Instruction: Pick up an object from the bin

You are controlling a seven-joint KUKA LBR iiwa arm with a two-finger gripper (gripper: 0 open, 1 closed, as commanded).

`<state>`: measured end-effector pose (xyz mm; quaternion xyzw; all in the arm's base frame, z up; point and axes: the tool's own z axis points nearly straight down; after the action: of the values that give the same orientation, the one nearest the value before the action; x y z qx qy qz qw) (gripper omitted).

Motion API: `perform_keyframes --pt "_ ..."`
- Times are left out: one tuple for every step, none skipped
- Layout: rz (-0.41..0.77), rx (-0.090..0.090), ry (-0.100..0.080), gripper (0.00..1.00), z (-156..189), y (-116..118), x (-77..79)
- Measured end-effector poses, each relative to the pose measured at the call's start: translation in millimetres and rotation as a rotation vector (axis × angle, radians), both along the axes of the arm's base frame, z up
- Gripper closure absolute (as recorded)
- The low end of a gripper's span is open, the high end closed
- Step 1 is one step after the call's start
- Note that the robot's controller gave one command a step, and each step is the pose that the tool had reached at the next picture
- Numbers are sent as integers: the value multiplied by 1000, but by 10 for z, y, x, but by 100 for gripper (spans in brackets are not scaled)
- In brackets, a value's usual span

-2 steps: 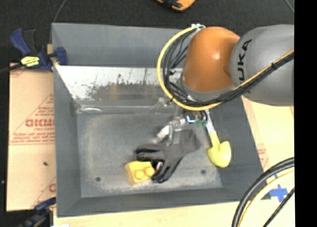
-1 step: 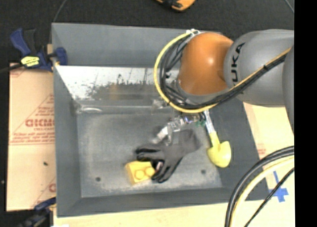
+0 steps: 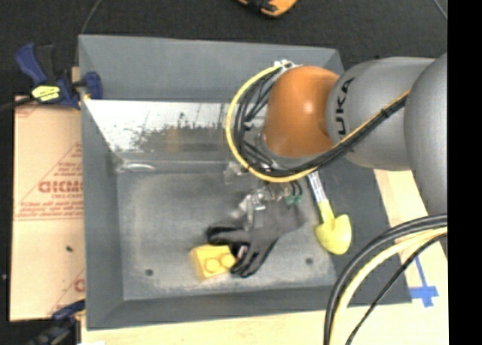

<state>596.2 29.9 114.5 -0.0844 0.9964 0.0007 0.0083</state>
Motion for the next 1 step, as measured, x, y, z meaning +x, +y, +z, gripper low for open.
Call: perform_keyframes --pt "260 -7 -9 0 -147 21 45"
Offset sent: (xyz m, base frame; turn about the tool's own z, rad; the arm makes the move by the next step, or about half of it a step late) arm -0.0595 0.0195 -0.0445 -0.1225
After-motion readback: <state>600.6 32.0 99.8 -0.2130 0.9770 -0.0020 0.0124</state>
